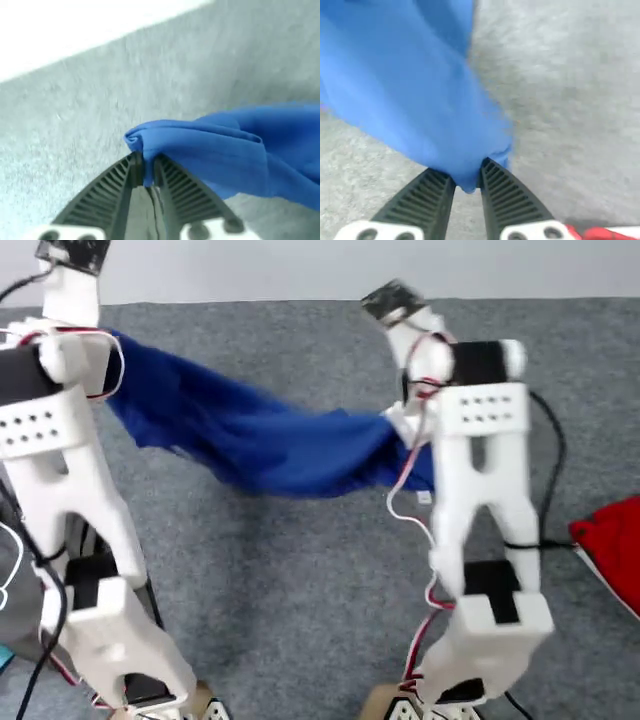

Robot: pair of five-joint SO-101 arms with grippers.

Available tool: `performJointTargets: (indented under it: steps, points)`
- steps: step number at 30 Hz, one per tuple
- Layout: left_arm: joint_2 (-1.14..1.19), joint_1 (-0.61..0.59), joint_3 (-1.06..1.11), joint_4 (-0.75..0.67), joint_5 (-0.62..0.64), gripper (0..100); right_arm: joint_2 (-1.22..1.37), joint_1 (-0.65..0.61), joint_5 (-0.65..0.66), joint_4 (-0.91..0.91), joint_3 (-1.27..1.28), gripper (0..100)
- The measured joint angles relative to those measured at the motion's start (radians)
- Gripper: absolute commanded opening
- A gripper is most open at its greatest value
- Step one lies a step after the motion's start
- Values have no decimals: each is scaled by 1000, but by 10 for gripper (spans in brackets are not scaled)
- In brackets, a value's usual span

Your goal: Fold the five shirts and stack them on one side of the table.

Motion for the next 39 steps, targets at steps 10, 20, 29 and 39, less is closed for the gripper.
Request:
performJointTargets:
  steps: [10, 20, 29, 39]
  points:
    - [-275, 26, 0, 0, 157, 6, -275, 147, 78, 0, 0, 11]
    - [-588, 31, -2, 0, 187, 6, -525, 176, 107, 0, -2, 11]
    - [-761, 94, 66, 0, 187, 6, -585, 176, 117, 0, 146, 11]
    - [-733, 100, 667, -44, 180, 6, -278, 100, 115, -157, 631, 11]
